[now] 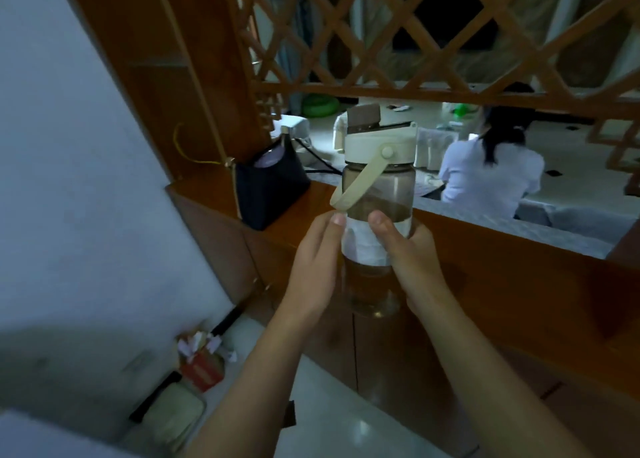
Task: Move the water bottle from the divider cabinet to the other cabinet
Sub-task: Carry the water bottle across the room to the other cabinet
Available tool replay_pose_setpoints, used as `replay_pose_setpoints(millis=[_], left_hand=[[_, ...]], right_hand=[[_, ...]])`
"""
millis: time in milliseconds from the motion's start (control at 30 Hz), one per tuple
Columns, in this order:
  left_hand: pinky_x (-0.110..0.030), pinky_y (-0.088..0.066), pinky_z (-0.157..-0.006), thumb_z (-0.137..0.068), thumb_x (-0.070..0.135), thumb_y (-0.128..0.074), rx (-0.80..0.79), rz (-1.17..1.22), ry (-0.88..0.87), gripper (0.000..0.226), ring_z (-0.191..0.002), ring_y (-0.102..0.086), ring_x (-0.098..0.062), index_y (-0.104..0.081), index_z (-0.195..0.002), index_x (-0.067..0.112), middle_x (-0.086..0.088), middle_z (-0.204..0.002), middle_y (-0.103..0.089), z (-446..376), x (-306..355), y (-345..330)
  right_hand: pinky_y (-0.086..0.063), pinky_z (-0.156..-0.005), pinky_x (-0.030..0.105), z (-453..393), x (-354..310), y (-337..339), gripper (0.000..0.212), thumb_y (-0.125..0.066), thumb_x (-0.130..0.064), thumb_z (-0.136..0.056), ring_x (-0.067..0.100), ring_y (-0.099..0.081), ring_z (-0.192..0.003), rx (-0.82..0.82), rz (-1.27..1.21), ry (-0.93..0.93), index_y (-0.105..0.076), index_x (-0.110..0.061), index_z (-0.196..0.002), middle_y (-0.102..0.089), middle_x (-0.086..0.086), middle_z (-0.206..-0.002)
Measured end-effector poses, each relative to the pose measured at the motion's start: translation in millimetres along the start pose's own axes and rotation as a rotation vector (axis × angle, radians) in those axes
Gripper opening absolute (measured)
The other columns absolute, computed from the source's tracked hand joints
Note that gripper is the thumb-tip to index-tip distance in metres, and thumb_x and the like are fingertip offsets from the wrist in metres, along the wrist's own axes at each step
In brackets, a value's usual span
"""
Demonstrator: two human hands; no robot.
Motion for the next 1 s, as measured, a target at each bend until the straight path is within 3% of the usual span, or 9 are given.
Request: replay_pose_setpoints(millis=[67, 133, 267, 367, 433, 633, 767, 867, 1000], left_hand=[[-0.053, -0.043, -0.107, -0.092, 0.067, -0.040, 0.086, 0.002, 0.029, 0.058, -0.122, -0.062, -0.022, -0.065, -0.126, 0.027, -0.004, -0.127, -0.068, 5.8, 1.0, 30.3], [-0.050, -0.040, -0.111, -0.086, 0.075, -0.036, 0.205, 0.017, 0.074, 0.061, -0.127, -0.058, -0.016, -0.063, -0.127, 0.038, 0.004, -0.132, -0.066, 14.6, 1.4, 64.4], [-0.047, -0.036, -0.115, -0.094, 0.068, -0.024, 0.405, 0.016, 0.100, 0.068, -0.128, -0.056, -0.014, -0.055, -0.139, 0.028, 0.002, -0.138, -0.061, 40.3, 4.2, 130.2], [-0.050, -0.034, -0.116, -0.090, 0.070, -0.022, 0.526, 0.018, 0.117, 0.073, -0.132, -0.053, -0.018, -0.054, -0.140, 0.028, 0.000, -0.142, -0.058, 64.2, 3.1, 175.8], [-0.050, -0.036, -0.115, -0.089, 0.068, -0.022, 0.598, 0.030, 0.110, 0.075, -0.131, -0.054, -0.020, -0.053, -0.142, 0.024, -0.002, -0.143, -0.058, 82.7, 2.8, 206.8], [-0.049, -0.038, -0.113, -0.099, 0.059, -0.019, 0.766, 0.079, 0.128, 0.065, -0.127, -0.057, -0.019, -0.052, -0.142, 0.022, -0.004, -0.142, -0.057, 149.6, -3.7, 297.7], [-0.046, -0.039, -0.112, -0.101, 0.055, -0.020, 0.845, 0.098, 0.145, 0.060, -0.126, -0.058, -0.016, -0.053, -0.141, 0.023, -0.002, -0.141, -0.058, 197.2, -5.7, 350.1], [-0.044, -0.038, -0.112, -0.103, 0.050, -0.020, 0.898, 0.122, 0.147, 0.058, -0.127, -0.057, -0.016, -0.053, -0.141, 0.023, -0.002, -0.142, -0.058, 231.9, -5.0, 384.5], [-0.043, -0.039, -0.112, -0.102, 0.052, -0.020, 0.984, 0.110, 0.143, 0.058, -0.127, -0.057, -0.016, -0.051, -0.142, 0.023, -0.002, -0.143, -0.057, 277.8, 1.0, 421.0]], right_hand=[[-0.052, -0.063, 0.016, 5.4, 2.5, -19.1, 0.020, -0.072, -0.040, -0.079, 0.004, -0.070, -0.082, -0.031, 0.034, 0.004, -0.064, -0.027, -0.092, -0.071, -0.008, -0.092], [-0.051, -0.067, 0.020, 12.5, 2.3, -38.8, 0.026, -0.071, -0.041, -0.079, 0.008, -0.067, -0.090, -0.058, 0.048, -0.001, -0.065, -0.026, -0.099, -0.071, -0.006, -0.098], [-0.055, -0.076, 0.030, 26.7, 2.4, -82.7, 0.039, -0.071, -0.053, -0.071, 0.016, -0.070, -0.094, -0.147, 0.051, 0.002, -0.068, -0.024, -0.097, -0.073, -0.001, -0.097], [-0.056, -0.081, 0.037, 38.4, 4.5, -118.8, 0.071, -0.070, -0.068, -0.054, 0.019, -0.069, -0.096, -0.209, 0.076, -0.017, -0.067, -0.020, -0.105, -0.073, 0.002, -0.103], [-0.055, -0.076, 0.032, 49.9, 5.4, -145.9, 0.077, -0.075, -0.068, -0.053, 0.018, -0.069, -0.097, -0.269, 0.075, -0.009, -0.066, -0.017, -0.110, -0.072, 0.003, -0.104], [-0.055, -0.079, 0.028, 99.2, 18.2, -232.1, 0.058, -0.070, -0.062, -0.057, 0.012, -0.069, -0.096, -0.396, 0.039, 0.025, -0.067, -0.023, -0.101, -0.072, -0.004, -0.103], [-0.051, -0.075, 0.016, 139.6, 33.5, -287.4, 0.048, -0.071, -0.055, -0.062, -0.002, -0.068, -0.094, -0.492, -0.001, 0.041, -0.067, -0.027, -0.100, -0.072, -0.010, -0.100], [-0.051, -0.075, 0.018, 168.3, 47.8, -324.2, 0.046, -0.069, -0.056, -0.061, 0.001, -0.069, -0.091, -0.543, -0.008, 0.029, -0.068, -0.025, -0.095, -0.074, -0.011, -0.094], [-0.049, -0.069, 0.011, 205.3, 61.7, -372.5, 0.015, -0.070, -0.034, -0.077, -0.007, -0.067, -0.082, -0.649, -0.030, 0.033, -0.067, -0.024, -0.087, -0.074, -0.022, -0.080]])
Point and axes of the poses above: each hand's wrist, its own z-axis away from the middle knuckle, its own y-axis out of the back of the hand, x = y × z, the point moved 7 cm from there along -z, towards the middle knuckle
